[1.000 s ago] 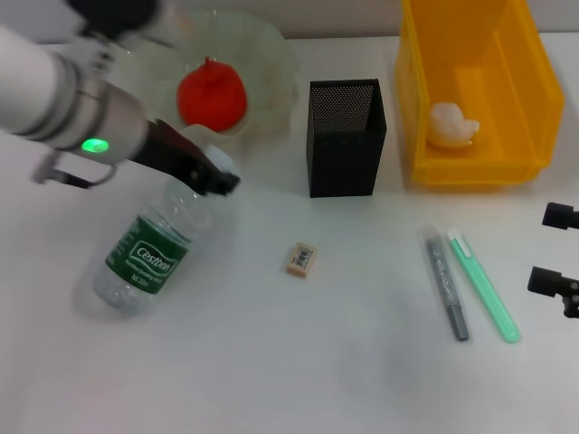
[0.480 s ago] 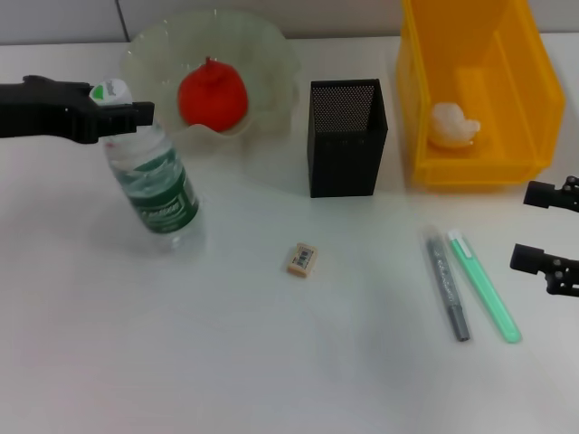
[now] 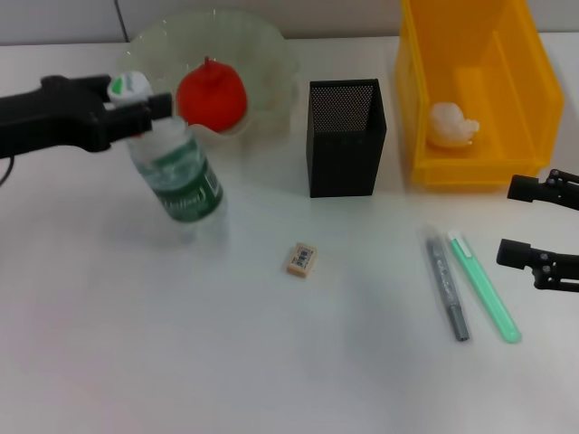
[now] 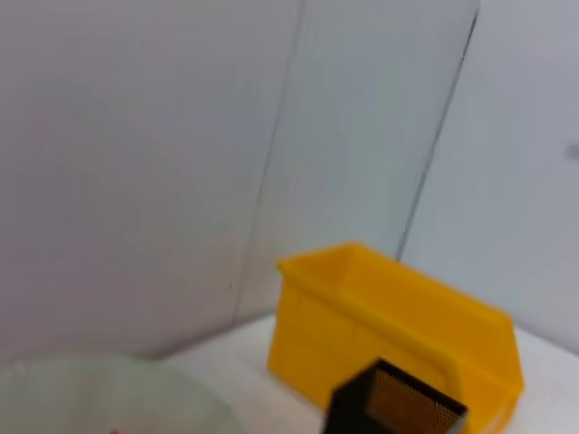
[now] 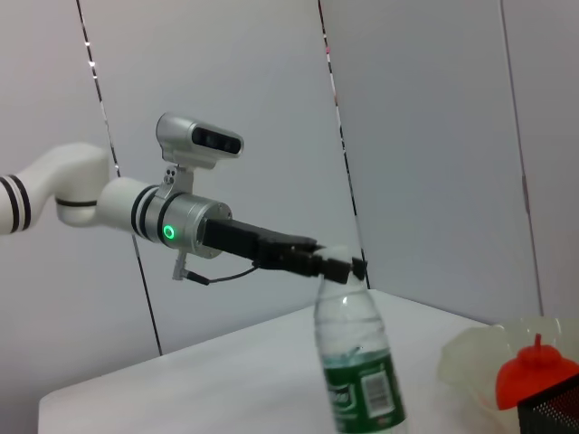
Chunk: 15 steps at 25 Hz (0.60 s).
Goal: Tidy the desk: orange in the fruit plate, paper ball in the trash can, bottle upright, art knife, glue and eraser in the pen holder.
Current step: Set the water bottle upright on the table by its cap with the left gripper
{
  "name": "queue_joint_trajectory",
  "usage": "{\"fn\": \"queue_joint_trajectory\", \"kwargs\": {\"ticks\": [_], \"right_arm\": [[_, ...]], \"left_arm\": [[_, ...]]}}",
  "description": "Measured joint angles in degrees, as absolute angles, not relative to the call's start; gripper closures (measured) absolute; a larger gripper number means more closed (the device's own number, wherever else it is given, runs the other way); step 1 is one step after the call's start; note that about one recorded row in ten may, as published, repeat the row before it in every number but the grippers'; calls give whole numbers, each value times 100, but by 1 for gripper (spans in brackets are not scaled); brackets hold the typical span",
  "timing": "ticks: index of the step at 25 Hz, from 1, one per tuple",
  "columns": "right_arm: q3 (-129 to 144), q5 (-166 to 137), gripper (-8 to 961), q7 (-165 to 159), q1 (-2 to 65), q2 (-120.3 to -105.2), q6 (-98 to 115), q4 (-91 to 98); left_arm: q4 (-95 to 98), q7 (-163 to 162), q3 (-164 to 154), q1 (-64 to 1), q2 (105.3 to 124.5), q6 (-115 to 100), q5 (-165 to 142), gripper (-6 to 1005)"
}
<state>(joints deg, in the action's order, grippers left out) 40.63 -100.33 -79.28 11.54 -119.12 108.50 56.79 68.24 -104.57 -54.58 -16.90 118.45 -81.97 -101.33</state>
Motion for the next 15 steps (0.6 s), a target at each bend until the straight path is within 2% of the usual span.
{"fn": "queue_joint_trajectory", "kwargs": {"ticks": [15], "right_arm": [[4074, -10036, 158, -7937, 1219, -11914, 10855, 5651]], "left_arm": [[5552, -9163, -5067, -2187, 11829, -7104, -10023, 515]]}}
